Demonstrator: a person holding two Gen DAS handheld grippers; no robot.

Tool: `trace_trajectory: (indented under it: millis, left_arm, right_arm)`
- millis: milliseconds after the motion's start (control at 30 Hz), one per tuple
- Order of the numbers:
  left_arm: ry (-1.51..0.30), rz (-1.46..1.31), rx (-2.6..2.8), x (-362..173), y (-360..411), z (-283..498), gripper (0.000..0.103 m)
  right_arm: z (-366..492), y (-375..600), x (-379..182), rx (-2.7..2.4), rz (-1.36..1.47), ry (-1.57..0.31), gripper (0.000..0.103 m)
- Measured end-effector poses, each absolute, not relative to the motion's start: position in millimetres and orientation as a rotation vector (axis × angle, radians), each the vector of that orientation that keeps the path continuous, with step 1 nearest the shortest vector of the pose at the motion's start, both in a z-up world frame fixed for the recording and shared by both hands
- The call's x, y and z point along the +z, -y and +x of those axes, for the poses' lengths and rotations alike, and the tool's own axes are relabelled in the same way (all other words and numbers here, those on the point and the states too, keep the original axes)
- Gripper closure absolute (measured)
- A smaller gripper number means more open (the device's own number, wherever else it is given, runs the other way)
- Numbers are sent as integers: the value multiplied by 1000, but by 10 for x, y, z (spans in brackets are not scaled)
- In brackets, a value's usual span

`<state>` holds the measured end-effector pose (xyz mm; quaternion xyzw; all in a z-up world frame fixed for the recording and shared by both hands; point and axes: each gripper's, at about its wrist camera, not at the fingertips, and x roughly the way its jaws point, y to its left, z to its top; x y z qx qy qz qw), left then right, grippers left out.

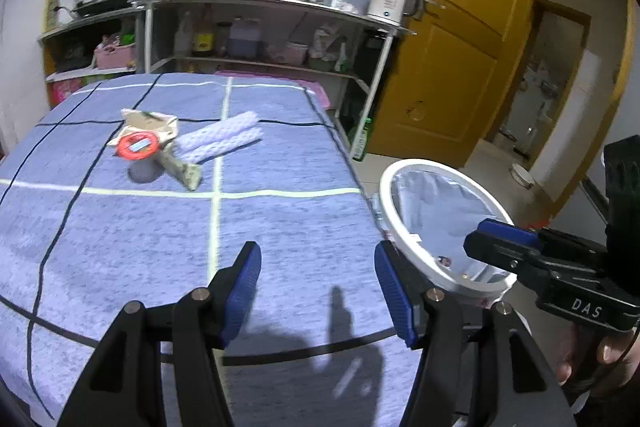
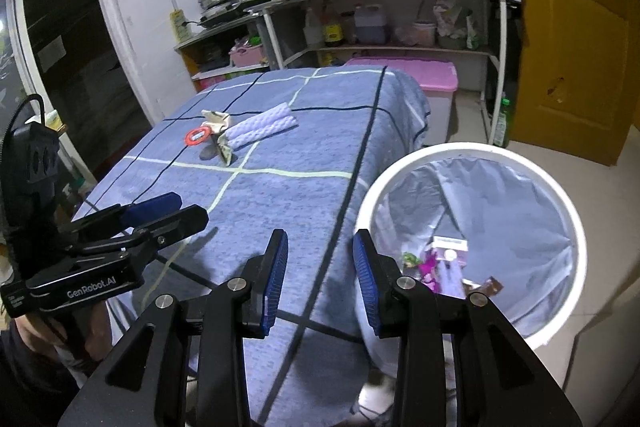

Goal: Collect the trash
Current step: 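Move both open grippers back toward the remaining trash, then grasp the red-lidded cup with the left gripper while the right gripper grasps the green wrapper strip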

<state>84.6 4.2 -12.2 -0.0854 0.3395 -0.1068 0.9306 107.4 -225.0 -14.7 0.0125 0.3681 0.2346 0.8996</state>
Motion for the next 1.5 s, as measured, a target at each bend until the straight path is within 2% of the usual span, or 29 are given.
trace_trajectory:
  millis: [233, 933, 1500]
  left_arm:
    - [-695, -204, -143, -164, -331, 879, 42]
    - [-678, -265, 39, -193, -1171, 1254, 42]
    - [-682, -262, 47, -220, -1479, 1674, 42]
  right_arm:
    - [1171, 2053, -207, 527, 17, -790, 62]
    - [1637, 1259, -224, 676, -67, -825, 62]
    - [2259, 478, -481, 777, -147, -893, 62]
